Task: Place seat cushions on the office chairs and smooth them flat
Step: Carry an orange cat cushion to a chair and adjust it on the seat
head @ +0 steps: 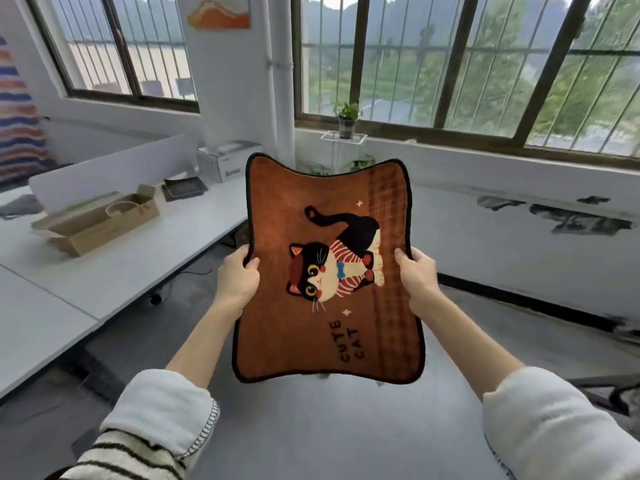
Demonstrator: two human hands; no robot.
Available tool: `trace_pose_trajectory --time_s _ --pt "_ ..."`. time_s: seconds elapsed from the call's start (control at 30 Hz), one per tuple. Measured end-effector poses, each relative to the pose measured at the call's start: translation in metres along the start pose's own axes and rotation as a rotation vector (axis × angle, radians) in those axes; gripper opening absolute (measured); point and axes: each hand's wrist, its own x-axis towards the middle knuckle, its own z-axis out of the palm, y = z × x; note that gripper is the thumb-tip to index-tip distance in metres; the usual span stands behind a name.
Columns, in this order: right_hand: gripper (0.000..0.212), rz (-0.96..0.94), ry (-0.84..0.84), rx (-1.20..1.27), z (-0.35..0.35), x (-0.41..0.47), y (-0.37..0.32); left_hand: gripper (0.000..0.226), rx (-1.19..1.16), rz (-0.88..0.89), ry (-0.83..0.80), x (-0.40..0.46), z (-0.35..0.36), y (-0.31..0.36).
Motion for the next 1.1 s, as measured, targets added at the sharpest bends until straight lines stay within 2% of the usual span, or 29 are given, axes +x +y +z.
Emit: trace_pose_trajectory --time_s 0.23,0.43,0.53,0.83,1.0,1.1 --pt "0.020 0.017 -0.112 0.109 0.101 0.148 -0.049 0.027 0.002 0.026 0.141 0.159 0.015 0.020" --pt "0.022 0.032 -0.178 0.148 0.194 0.270 -0.045 0.022 0.085 0.048 0.261 0.284 0.043 0.000" --pt "0.023 0.067 -0.186 0.162 0.235 0.341 -0.031 0.022 0.141 0.045 0.262 0.352 0.068 -0.015" --pt "0.025 0.338 -0.133 0.002 0.319 0.473 0.053 0.029 0.219 -0.103 0.056 0.496 0.143 -0.086" --pt "0.024 0.492 -0.073 -0.052 0.349 0.506 0.109 0.037 0.254 -0.226 -0.159 0.557 0.182 -0.158" --pt "0.022 0.576 -0.011 -0.094 0.362 0.516 0.145 0.036 0.271 -0.240 -0.296 0.582 0.205 -0.194"
